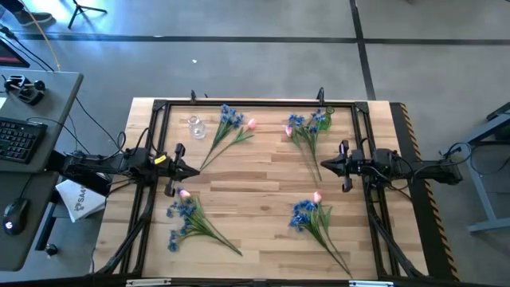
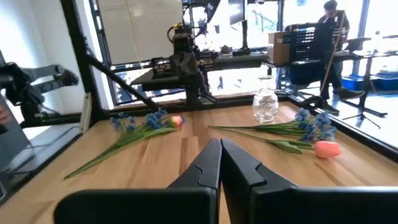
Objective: Sort flowers into vase by color
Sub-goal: Move the green vase to the middle of the table
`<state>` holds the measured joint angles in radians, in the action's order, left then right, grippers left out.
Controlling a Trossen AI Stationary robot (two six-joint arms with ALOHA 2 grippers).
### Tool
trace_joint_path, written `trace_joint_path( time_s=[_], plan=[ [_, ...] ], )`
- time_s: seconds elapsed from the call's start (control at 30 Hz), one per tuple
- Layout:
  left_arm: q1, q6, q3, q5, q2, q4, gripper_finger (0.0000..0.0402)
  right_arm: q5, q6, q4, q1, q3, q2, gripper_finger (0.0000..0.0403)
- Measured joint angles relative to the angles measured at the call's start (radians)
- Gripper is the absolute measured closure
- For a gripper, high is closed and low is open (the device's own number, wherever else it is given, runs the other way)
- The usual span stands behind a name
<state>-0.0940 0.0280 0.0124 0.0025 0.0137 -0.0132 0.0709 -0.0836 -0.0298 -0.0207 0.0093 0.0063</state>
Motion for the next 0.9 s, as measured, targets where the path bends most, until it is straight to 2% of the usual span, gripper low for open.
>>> trace_joint_path(
  time_s=[0.13,0.27,0.43,0.6,0.73,0.9],
  plan=[
    [0.0,0.0,0.0,0.0,0.0,0.0,0.0402,0.0,-0.064,-0.032,0.0,0.0,0.0,0.0398],
    [0.0,-0.009,0.0,0.0,0.0,-0.01,0.0401,0.0,-0.247,-0.129,0.0,0.0,0.0,0.0398],
    [0.0,-0.105,0.0,0.001,0.0,-0.01,0.0401,-0.003,-0.482,-0.251,0.0,0.0,0.0,0.0398],
    [0.0,-0.114,0.0,0.001,0.0,-0.012,0.0402,-0.052,-0.517,-0.225,-0.017,0.0,0.023,0.0396],
    [0.0,-0.138,0.0,0.001,0.0,-0.012,0.0402,0.048,-0.456,-0.114,-0.031,0.03,0.1,0.0385],
    [0.001,-0.212,0.0,-0.029,0.0,-0.014,0.0402,0.219,-0.425,0.119,0.006,0.153,0.231,0.0353]
  ],
)
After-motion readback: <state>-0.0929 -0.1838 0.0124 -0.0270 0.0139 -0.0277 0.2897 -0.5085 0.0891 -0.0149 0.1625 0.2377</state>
